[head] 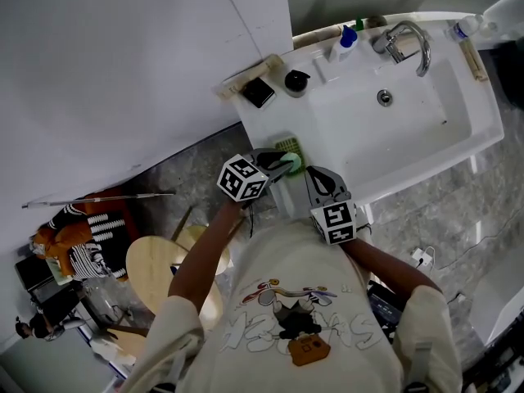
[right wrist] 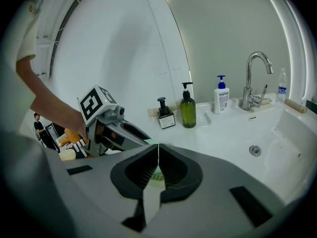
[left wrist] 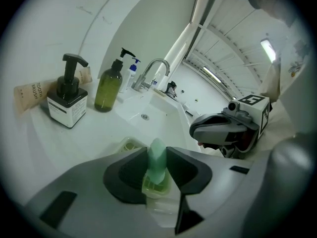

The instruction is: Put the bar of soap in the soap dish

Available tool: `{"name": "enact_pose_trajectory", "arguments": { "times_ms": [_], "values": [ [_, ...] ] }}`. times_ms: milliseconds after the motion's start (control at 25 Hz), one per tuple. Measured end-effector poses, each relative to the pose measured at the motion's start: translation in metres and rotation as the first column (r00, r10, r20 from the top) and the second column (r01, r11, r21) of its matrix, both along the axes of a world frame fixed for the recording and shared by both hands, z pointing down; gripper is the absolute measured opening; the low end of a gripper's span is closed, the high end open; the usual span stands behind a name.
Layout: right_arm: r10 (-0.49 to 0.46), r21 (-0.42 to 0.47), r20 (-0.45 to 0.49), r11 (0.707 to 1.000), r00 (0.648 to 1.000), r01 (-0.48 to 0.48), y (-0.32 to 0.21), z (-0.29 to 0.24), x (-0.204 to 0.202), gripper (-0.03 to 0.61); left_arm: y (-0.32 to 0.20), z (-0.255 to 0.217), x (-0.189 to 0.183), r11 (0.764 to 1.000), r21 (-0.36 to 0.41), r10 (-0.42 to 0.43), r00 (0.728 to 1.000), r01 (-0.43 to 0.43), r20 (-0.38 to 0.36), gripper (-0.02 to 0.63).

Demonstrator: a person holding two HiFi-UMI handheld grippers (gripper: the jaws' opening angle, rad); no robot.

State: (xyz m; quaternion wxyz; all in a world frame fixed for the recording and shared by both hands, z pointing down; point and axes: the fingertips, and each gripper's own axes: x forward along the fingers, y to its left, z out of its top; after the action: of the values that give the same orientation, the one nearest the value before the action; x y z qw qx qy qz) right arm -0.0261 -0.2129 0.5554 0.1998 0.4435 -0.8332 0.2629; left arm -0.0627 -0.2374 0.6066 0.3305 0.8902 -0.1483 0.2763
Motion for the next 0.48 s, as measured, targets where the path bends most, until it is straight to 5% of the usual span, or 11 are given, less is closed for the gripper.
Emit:
{"name": "enact_pose_trajectory", "arguments": {
  "times_ms": [160, 320, 480],
  "values": [
    [0.007, -0.008, 0.002, 1.0, 1.0, -0.007, -0.003, 0.003, 0.001, 0.009, 0.0, 0.002, 0.006, 0.999, -0.022, 0.045, 0.999, -0.046, -0.025, 0.132],
    [0.015, -0.015, 0.005, 1.0, 1.0, -0.015, -0.005, 0.006, 0.001, 0.009, -0.01, 0.013, -0.001, 0.995, 0.067, 0.062, 0.995, -0.067, 0.072, 0.132],
    [0.031, -0.003, -0.001, 1.0, 1.0, -0.031, -0.009, 0.011, 0.004, 0.009, -0.013, 0.018, -0.006, 0.994, 0.079, 0.07, 0.993, -0.078, 0.095, 0.132]
  ]
}}
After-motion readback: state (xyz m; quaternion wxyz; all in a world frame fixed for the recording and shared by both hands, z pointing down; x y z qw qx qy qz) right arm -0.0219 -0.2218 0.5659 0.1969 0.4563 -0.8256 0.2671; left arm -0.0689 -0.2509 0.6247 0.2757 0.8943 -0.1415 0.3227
